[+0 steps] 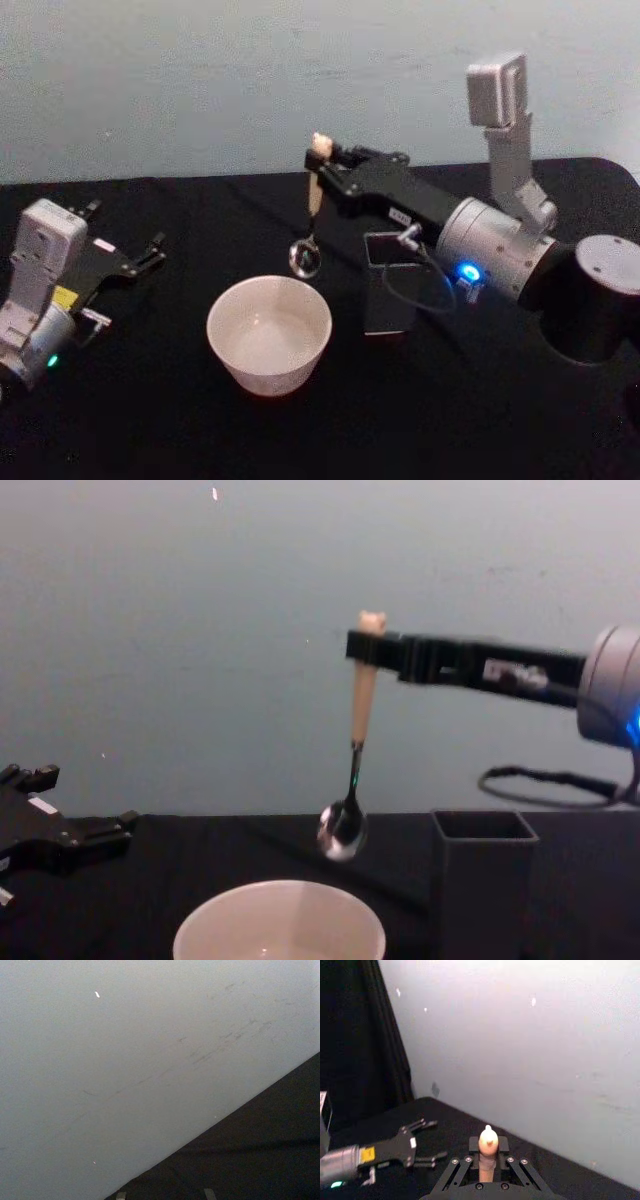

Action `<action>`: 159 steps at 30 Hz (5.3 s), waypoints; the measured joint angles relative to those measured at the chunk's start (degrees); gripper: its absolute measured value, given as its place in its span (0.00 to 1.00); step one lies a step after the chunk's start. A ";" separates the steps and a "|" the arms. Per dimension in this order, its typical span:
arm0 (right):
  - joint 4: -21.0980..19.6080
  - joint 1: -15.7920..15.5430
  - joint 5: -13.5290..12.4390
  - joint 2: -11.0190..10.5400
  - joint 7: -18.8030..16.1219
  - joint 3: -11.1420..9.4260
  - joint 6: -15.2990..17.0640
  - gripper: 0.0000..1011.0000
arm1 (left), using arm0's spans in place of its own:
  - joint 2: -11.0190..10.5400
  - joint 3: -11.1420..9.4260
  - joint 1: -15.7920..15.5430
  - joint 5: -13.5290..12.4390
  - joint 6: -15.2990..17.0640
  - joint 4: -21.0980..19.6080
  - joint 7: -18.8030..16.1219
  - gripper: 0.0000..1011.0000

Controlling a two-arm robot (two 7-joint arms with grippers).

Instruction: Pick up the stirring spoon with one hand, stir inside the cup, then place it back in its original position.

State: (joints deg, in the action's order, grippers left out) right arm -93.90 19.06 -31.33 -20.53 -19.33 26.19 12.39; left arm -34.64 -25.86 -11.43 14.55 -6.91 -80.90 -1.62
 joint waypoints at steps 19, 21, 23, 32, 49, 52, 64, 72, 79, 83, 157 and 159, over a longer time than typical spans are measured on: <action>-4.35 -1.25 -4.62 -2.36 2.90 -6.09 0.42 0.21 | 0.00 0.00 0.00 0.00 0.00 0.00 0.00 0.99; -4.71 -1.68 -4.99 -3.05 2.73 -6.51 0.18 0.21 | 0.00 0.00 0.00 0.00 0.00 0.00 0.00 0.99; -4.97 -2.00 -5.23 -3.56 2.61 -6.78 -0.07 0.21 | 0.00 0.00 0.00 0.00 0.00 0.00 0.00 0.99; -5.86 -4.49 -6.63 -6.80 2.10 -8.83 -1.71 0.21 | 0.00 0.00 0.00 0.00 0.00 0.00 0.00 0.99; -5.82 -6.93 -7.52 -8.89 2.53 -9.31 -1.80 0.21 | 0.00 0.00 0.00 0.00 0.00 0.00 0.00 0.99; -5.44 -7.07 -7.37 -8.92 2.57 -9.01 -1.80 0.21 | 0.00 0.00 0.00 0.00 0.00 0.00 0.00 0.99; -2.24 -6.64 -5.59 -7.96 2.68 -7.46 -1.90 0.21 | 0.00 0.00 0.00 0.00 0.00 0.00 0.00 0.99; -0.57 -6.55 -5.00 -7.24 2.57 -6.84 -1.50 0.21 | 0.00 0.00 0.00 0.00 0.00 0.00 0.00 0.99; 0.22 -7.04 -4.27 -7.11 2.09 -6.70 -2.14 0.21 | 0.00 0.00 0.00 0.00 0.00 0.00 0.00 0.99; 0.75 -7.61 -3.51 -6.99 1.87 -6.68 -2.90 0.21 | 0.00 0.00 0.00 0.00 0.00 0.00 0.00 0.99; 2.12 -8.85 -1.76 -5.65 1.91 -7.50 -2.15 0.78 | 0.00 0.00 0.00 0.00 0.00 0.00 0.00 0.99; 2.12 -8.85 -1.76 -5.65 1.91 -7.50 -2.15 0.86 | 0.00 0.00 0.00 0.00 0.00 0.00 0.00 0.99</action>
State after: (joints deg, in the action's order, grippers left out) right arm -91.78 10.21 -33.09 -26.18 -17.42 18.69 10.24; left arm -34.65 -25.86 -11.43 14.55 -6.91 -80.90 -1.62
